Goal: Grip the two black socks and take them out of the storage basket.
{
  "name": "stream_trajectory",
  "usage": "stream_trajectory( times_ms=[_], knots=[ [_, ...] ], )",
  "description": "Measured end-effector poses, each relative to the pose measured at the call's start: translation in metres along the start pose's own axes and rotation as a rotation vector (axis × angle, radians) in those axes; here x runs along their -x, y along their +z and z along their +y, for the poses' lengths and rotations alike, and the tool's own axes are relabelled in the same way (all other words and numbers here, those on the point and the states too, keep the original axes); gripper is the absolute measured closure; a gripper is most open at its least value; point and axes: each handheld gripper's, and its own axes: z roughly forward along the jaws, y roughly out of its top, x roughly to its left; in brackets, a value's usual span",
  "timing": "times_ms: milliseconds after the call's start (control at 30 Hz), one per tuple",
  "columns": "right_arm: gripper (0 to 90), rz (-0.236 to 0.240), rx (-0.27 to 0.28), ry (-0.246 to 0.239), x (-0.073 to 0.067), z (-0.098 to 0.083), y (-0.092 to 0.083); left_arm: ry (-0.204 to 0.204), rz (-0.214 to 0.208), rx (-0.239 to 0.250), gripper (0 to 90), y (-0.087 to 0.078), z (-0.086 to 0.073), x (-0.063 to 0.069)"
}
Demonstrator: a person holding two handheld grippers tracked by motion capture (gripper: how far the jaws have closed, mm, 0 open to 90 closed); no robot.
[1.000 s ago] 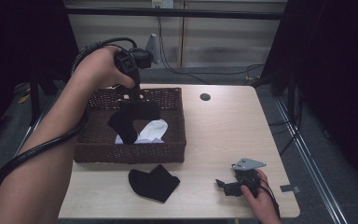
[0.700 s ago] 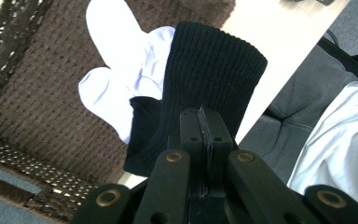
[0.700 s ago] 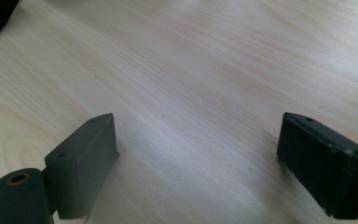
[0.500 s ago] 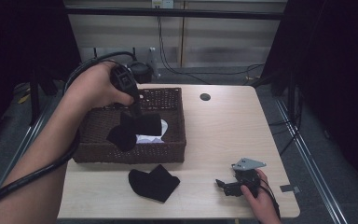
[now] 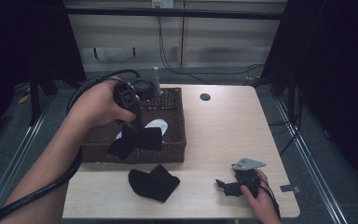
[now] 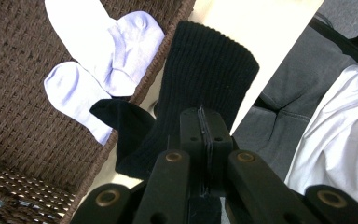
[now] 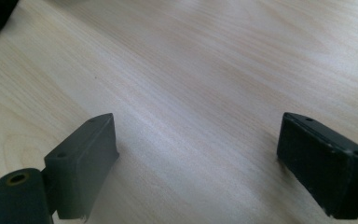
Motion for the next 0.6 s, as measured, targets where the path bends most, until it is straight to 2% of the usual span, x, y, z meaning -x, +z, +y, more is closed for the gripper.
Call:
stream_trajectory(
  times_ms=[300, 467, 600],
  knots=[
    [11.3, 0.002, -0.002, -0.001, 0.0, 0.0, 0.0, -0.02, 0.033, -0.01, 88.8, -0.023, 0.002, -0.008],
    [11.3, 0.002, -0.002, -0.001, 0.0, 0.0, 0.0, -0.008, 0.023, 0.009, 88.8, -0.038, 0.002, -0.003],
    [11.3, 0.002, -0.002, -0.001, 0.0, 0.0, 0.0, -0.006, 0.013, 0.022, 88.9, -0.04, 0.001, 0.003]
  ],
)
